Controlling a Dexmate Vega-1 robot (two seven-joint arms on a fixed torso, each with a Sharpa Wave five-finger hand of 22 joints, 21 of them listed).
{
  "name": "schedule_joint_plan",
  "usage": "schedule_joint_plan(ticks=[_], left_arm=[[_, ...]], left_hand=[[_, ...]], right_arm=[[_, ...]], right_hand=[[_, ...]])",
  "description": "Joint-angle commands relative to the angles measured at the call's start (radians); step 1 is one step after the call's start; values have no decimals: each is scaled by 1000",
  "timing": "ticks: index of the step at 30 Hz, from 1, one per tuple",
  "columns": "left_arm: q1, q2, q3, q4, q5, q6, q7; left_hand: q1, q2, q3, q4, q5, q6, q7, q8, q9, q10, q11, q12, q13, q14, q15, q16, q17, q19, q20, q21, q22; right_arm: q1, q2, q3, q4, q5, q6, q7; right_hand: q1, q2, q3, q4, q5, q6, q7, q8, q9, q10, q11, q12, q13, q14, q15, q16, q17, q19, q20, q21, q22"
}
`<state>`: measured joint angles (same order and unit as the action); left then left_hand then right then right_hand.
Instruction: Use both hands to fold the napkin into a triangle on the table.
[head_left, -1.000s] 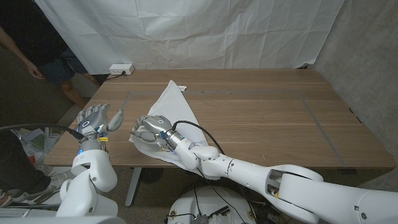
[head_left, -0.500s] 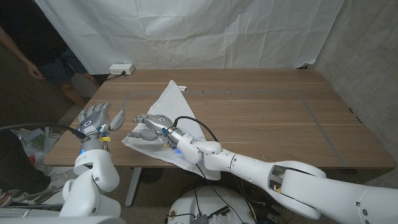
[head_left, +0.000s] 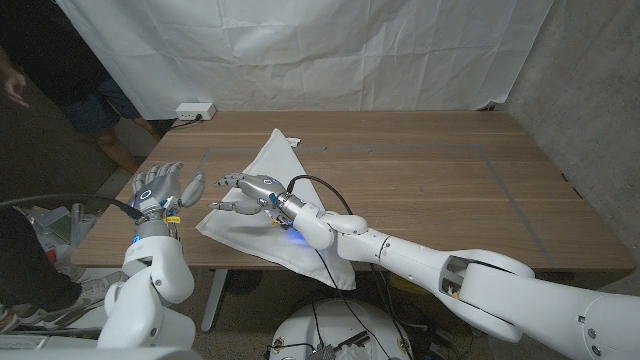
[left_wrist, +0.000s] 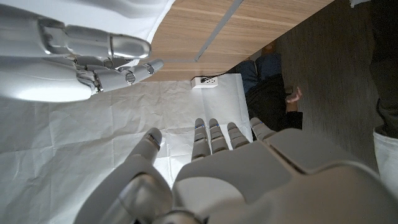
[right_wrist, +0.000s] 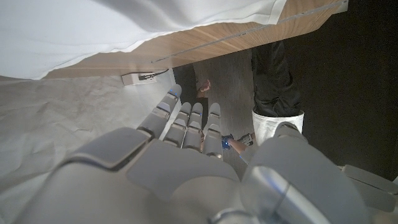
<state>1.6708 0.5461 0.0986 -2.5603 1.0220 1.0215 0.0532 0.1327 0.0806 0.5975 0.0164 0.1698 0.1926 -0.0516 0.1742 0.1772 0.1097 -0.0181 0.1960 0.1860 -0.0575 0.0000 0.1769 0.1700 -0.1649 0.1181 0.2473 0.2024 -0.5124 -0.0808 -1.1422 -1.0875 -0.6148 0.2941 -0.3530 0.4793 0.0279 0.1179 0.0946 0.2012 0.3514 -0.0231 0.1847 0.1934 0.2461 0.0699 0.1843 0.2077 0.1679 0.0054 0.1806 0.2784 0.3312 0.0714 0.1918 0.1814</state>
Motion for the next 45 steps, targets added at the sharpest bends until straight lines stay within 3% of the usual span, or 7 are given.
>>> schedule_joint_plan(ticks=[1,29,45], left_arm=[[-16,0,-21,22,-63,-69,13],[38,-55,-151,50,-307,-287,110],[41,-54,-185,80,-380,-317,104]], left_hand=[[-6,-2,1,-3,2,-1,-1,3,1,-2,0,3,3,-9,0,2,3,-4,-1,-3,3],[-17,-4,-5,-2,1,-11,-6,5,0,-3,4,6,3,-7,2,4,4,-3,1,-3,4],[-21,-3,-6,-2,1,-17,-6,5,0,-7,6,6,3,-5,6,5,4,8,4,1,4]], right_arm=[[21,-55,46,-33,52,68,16],[-7,-134,112,-162,181,102,92],[-14,-165,125,-183,216,94,129]], right_hand=[[-21,-7,-14,2,7,-30,11,-7,2,-15,2,-3,1,-10,3,3,-3,-7,-1,-1,0],[-55,-25,-35,6,7,-84,28,-7,2,-28,14,6,-1,-28,11,9,-15,-17,-4,1,-2],[-62,-25,-38,6,9,-74,33,3,1,-23,19,11,-2,-24,20,14,-21,-11,-7,6,-2]])
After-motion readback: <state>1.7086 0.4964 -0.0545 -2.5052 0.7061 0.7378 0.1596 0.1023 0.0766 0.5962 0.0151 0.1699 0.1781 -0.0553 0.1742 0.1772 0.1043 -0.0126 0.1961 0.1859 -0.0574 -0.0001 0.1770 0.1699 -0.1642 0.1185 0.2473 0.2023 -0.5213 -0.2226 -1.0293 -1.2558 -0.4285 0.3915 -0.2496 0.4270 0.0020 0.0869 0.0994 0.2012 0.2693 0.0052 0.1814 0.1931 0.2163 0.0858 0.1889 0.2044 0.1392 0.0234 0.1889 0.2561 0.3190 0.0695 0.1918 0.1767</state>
